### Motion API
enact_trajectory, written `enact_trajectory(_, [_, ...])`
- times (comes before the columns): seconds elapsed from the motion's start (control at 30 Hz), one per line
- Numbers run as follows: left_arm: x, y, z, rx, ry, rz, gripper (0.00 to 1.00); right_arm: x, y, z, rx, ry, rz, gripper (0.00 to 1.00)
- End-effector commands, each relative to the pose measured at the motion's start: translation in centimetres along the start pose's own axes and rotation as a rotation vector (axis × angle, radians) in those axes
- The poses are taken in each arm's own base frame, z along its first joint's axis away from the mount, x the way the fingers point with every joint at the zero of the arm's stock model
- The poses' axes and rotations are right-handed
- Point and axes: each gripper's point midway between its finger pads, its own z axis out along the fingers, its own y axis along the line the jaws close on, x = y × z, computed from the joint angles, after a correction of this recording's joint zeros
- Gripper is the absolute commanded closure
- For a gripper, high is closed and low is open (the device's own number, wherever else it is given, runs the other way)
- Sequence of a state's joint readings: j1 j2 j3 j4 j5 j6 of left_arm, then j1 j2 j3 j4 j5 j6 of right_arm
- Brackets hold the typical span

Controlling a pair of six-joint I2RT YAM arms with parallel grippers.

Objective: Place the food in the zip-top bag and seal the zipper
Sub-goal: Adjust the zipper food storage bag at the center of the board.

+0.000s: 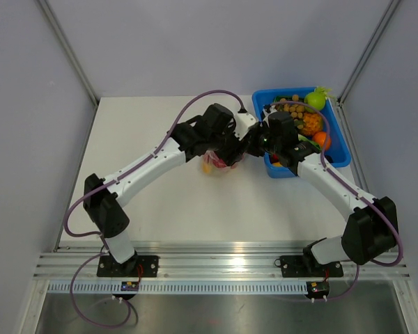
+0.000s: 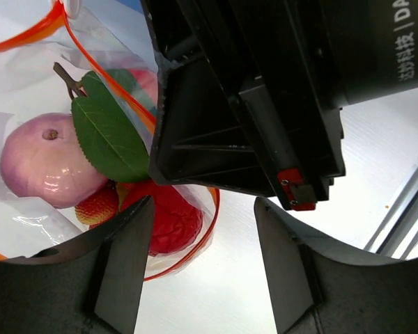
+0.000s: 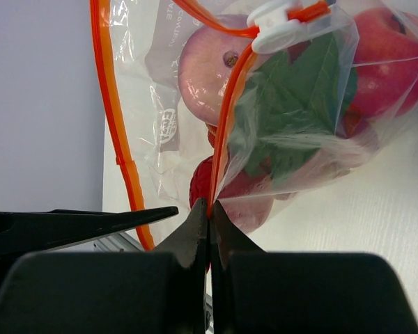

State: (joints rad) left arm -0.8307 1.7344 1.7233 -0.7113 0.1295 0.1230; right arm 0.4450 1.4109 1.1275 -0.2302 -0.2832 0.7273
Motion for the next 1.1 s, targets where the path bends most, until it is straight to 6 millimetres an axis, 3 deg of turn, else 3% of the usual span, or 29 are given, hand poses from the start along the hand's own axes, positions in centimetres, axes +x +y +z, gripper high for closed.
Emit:
enact_trajectory(0.0, [-1.2, 0.9, 0.2, -0.044, -0.048, 0.035, 0.39, -1.9, 3.9, -1.4, -0.105, -0.048, -0.042, 1.0])
enact_trajectory(0.13, [0.0, 1.1, 1.0, -0.049, -0.007, 0.037, 0.46, -2.0, 4.1, -1.6, -0.111, -0.051, -0.039, 0.98])
enact_trajectory(0.23, [0.5, 1.0, 1.1, -0.047, -0.002, 0.032, 0.56, -1.9, 4.3, -1.7, -0.117, -0.048, -0.039, 0.92])
enact_trajectory(0.27, [0.6, 1.0, 1.1, -0.045, -0.001, 0.029, 0.66, -1.9, 4.2, -1.7, -0.115, -0.046, -0.036, 0.88])
enact_trajectory(0.3, [0.8, 0.9, 1.2, -0.047, -0.001, 0.023, 0.72, -2.0, 4.4, -1.9, -0.121, -0.048, -0.041, 0.84])
enact_trajectory(0.33, [0.7, 0.9, 0.9, -0.049, -0.006, 0.021, 0.78, -2.0, 4.5, -2.0, -0.121, -0.046, -0.045, 0.67])
enact_trajectory(0.37, [0.8, 0.9, 0.8, -0.05, -0.005, 0.02, 0.93, -2.2, 4.6, -2.2, -0.122, -0.053, -0.063, 0.56])
enact_trajectory(0.4, [0.8, 1.0, 0.6, -0.055, -0.007, 0.016, 1.0, -2.4, 4.8, -2.7, -0.12, -0.058, -0.073, 0.48])
enact_trajectory(0.47, [1.0, 1.1, 0.3, -0.054, -0.007, 0.01, 1.0, -2.9, 4.7, -3.3, -0.091, -0.074, -0.117, 0.32])
enact_trajectory(0.73, [1.8, 1.4, -1.5, 0.001, -0.051, -0.052, 1.0, -5.7, 5.0, -7.1, -0.055, -0.203, -0.324, 0.26])
enact_trajectory(0.87, [2.4, 1.5, -2.2, 0.033, -0.074, -0.082, 1.0, -6.9, 3.5, -7.3, 0.017, -0.233, -0.472, 0.08])
enact_trajectory(1.07, [2.4, 1.8, -3.1, 0.068, -0.097, -0.125, 1.0, -6.8, 1.8, -7.1, 0.03, -0.276, -0.712, 0.1])
